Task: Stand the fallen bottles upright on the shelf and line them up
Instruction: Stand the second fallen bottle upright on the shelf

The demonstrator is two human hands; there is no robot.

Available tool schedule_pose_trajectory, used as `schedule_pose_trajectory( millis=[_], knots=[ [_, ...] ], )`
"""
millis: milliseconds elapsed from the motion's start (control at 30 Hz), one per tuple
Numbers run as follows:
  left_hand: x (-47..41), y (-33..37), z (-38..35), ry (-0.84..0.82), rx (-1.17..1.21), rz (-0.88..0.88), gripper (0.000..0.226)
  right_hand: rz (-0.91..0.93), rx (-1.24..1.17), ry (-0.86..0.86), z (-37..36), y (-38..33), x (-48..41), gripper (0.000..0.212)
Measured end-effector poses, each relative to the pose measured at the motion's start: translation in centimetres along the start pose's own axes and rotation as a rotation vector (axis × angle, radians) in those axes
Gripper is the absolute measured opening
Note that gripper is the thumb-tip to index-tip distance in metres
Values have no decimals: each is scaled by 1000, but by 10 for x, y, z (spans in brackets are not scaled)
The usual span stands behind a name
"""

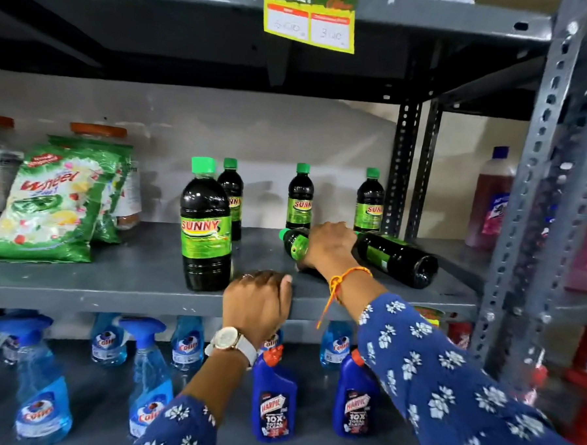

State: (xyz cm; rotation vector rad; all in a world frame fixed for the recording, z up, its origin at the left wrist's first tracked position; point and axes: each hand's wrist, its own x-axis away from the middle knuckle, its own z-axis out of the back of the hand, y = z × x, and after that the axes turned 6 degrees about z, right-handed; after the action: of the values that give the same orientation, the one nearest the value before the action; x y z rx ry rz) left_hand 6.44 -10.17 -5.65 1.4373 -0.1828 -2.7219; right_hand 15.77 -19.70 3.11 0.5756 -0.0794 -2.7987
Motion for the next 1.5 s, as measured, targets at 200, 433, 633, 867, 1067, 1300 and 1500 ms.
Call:
schedule_pose_trajectory(
  millis=[200, 433, 633, 867, 1067, 1300, 1500],
  knots=[
    [1, -1, -7, 66, -27, 7, 33, 32, -305, 185, -6, 22, 0, 63],
    [0, -2, -10, 75, -41, 2, 33, -23, -988, 429, -26, 29, 12, 59],
    [0, -1, -9, 66, -27, 16, 35, -12, -1077, 411, -38, 25, 11, 52],
    [1, 0, -7, 41, -15, 19, 35, -23, -961, 364, -47, 20, 12, 97],
    [1, -1, -8, 30, -5, 15, 34, -30, -1007, 281, -53, 23, 7, 81],
    [1, -2, -10, 25, -3, 13, 34, 27, -1151, 272, -54, 22, 6, 81],
    [1, -1, -9, 31, -10, 19, 34, 1, -1276, 149, -55, 28, 6, 56]
  ],
)
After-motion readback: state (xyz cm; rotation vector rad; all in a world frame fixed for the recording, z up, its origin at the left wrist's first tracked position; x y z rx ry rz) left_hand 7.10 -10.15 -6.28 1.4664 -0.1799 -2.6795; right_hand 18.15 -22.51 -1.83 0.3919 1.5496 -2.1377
